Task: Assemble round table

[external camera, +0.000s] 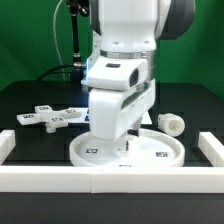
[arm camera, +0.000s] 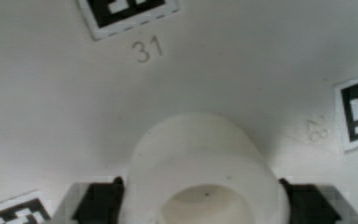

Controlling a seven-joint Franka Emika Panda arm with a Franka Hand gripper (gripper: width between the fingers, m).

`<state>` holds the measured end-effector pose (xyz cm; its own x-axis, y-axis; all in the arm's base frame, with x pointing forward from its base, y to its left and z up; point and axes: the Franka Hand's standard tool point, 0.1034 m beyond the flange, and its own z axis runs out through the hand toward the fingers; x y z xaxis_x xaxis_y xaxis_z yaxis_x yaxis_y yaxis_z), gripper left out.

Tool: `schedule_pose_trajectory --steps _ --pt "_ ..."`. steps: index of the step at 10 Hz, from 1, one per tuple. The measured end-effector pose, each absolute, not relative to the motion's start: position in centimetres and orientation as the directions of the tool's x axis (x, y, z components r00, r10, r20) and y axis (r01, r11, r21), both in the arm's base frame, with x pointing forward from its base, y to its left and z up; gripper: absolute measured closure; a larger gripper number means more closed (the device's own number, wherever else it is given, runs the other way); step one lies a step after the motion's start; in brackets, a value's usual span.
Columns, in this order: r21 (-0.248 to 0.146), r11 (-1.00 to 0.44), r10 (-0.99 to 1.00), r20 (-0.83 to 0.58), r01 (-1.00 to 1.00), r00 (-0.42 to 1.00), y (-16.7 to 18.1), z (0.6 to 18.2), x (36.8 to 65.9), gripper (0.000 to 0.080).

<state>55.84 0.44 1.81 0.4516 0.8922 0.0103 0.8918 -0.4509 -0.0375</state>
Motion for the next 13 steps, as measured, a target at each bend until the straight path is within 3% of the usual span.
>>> schedule_pose_trajectory --steps 5,10,11,12,13 --pt "-0.038 -0.423 0.906 0.017 0.906 0.423 3.5 1.8 56.5 0.0393" --pt "-0.035 -0.420 0.907 0.019 0.907 0.421 3.8 1.7 56.5 0.0384" --pt "-0.035 -0.420 0.907 0.019 0.907 0.421 3.8 1.7 56.5 0.0217" --pt "-0.035 -0.420 0.907 0.019 0.907 0.421 3.7 1.7 56.5 0.0164" --pt "-0.034 -0.420 0.907 0.019 0.907 0.421 3.7 1.8 56.5 0.0164"
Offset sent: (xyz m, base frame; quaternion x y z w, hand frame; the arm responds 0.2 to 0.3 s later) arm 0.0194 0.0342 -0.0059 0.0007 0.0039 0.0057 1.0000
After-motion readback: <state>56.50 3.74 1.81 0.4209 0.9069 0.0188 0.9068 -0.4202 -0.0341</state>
